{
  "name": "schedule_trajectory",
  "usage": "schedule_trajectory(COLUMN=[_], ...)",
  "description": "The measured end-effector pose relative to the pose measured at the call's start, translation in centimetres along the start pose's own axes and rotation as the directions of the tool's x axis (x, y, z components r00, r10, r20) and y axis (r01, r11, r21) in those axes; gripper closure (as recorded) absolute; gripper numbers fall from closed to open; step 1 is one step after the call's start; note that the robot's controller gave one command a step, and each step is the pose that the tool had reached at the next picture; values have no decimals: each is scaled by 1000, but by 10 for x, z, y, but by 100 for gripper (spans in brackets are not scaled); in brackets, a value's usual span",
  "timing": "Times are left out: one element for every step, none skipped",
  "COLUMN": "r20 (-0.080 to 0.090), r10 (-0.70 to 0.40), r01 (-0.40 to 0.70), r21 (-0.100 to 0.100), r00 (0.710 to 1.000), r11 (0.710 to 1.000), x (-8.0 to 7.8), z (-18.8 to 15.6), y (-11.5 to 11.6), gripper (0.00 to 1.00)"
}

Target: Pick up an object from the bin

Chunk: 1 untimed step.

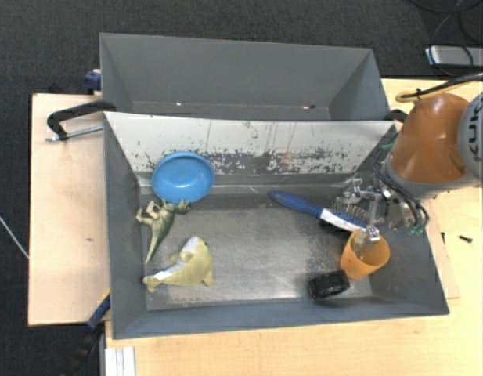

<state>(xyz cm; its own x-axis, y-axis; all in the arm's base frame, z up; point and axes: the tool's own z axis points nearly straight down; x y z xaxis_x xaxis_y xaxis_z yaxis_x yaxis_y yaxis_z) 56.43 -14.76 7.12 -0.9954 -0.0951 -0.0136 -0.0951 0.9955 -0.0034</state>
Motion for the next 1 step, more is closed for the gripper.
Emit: schedule_trajectory(r20=[-6], r10=[-1], r01=[1], r21=[-1], r00=[1000], r11=[1000], x=[1], z=[-3], y=[0], gripper=[100])
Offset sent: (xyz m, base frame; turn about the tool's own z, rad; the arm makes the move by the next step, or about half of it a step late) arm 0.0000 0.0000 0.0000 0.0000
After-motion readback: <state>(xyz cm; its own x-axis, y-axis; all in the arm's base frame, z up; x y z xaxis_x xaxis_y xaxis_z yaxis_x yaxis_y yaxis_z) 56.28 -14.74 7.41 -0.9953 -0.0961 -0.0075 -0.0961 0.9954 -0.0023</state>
